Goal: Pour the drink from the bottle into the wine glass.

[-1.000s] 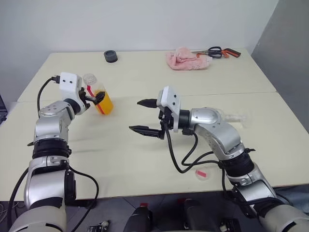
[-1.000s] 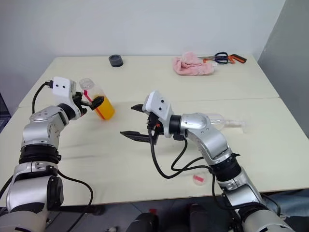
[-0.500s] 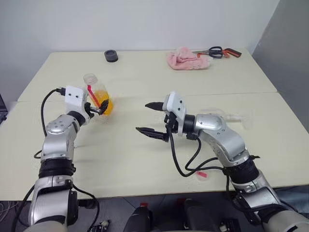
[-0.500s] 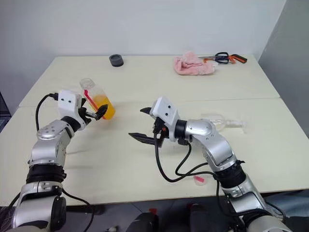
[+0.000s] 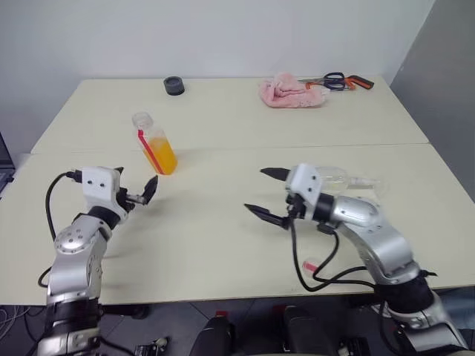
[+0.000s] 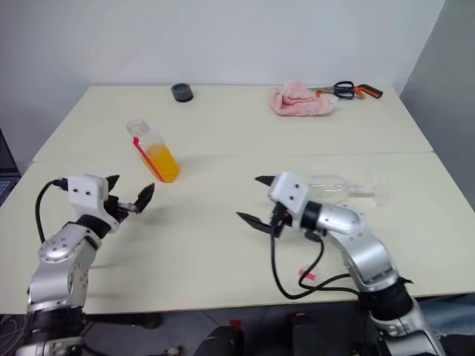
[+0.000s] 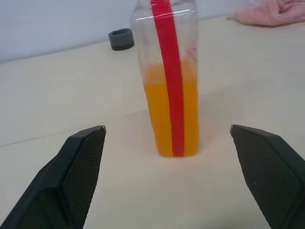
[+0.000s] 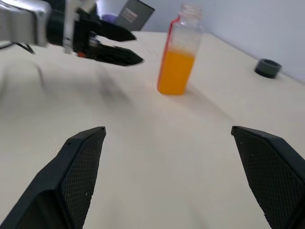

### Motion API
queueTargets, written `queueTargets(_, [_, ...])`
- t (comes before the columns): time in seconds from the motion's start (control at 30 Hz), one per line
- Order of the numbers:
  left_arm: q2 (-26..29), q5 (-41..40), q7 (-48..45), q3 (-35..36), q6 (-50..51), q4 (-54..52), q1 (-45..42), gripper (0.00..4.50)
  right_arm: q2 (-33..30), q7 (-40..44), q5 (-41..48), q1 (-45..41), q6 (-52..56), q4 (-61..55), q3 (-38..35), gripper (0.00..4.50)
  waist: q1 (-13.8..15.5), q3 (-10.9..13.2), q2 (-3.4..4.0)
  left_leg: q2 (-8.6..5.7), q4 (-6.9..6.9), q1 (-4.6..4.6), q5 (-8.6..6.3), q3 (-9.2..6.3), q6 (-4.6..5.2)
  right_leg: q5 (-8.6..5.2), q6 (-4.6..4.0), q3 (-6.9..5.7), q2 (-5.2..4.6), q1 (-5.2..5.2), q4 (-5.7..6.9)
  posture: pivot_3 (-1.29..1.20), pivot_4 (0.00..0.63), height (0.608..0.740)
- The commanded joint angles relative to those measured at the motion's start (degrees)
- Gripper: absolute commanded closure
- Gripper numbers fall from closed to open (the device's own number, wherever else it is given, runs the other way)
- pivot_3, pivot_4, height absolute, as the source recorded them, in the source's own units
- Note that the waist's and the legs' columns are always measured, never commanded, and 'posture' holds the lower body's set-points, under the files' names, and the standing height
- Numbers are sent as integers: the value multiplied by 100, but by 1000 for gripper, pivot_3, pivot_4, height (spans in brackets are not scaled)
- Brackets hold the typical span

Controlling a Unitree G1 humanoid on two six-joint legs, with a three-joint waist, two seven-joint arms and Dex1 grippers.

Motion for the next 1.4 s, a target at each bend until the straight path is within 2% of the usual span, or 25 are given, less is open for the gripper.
queueTargets(0.03, [125,-202,-428,-269,183,-905,149,18,-264,-65,71,278,37,-671,-384,0,59,0,0,1,0,0,0,-1,0,0,0,-2,0,1,0,0,150,740])
queueTargets(0.2, [133,-457,-948,-753,549,-1320,-241,18,-890,-105,-411,859,-436,-795,-668,0,144,-1,-2,2,1,11,2,-4,6,0,2,-12,4,21,1,0,150,740])
queueTargets(0.3, [229,-679,-1383,-975,816,-1465,-476,18,-1384,-38,-856,1163,-894,-592,-721,0,136,0,-1,2,-6,58,2,2,8,0,5,-10,6,72,-14,0,150,740])
queueTargets(0.43, [628,-1107,-2370,-1347,1255,-1624,-760,18,-2036,-725,-2454,1117,-1529,283,-471,0,78,0,-1,15,-15,84,1,20,9,0,8,-11,27,99,-37,0,150,740])
queueTargets(0.63, [1006,-1142,-3086,-1624,1314,-1595,-960,18,-2168,-1333,-3602,901,-1845,1160,-303,0,71,1,1,32,-20,86,1,54,6,1,8,1,40,93,-39,0,150,740])
queueTargets(0.9, [858,-980,-3174,-1800,1165,-1413,-1220,18,-2191,-1884,-4684,696,-1780,1817,-256,0,88,1,0,24,-15,81,1,63,7,5,13,7,37,94,-51,0,150,740])
queueTargets(1.4, [525,-821,-3202,-1841,824,-970,-1253,18,-1876,-2558,-5543,594,-1735,2444,-148,0,84,1,0,23,-17,80,1,72,7,6,13,12,35,94,-56,0,150,740])
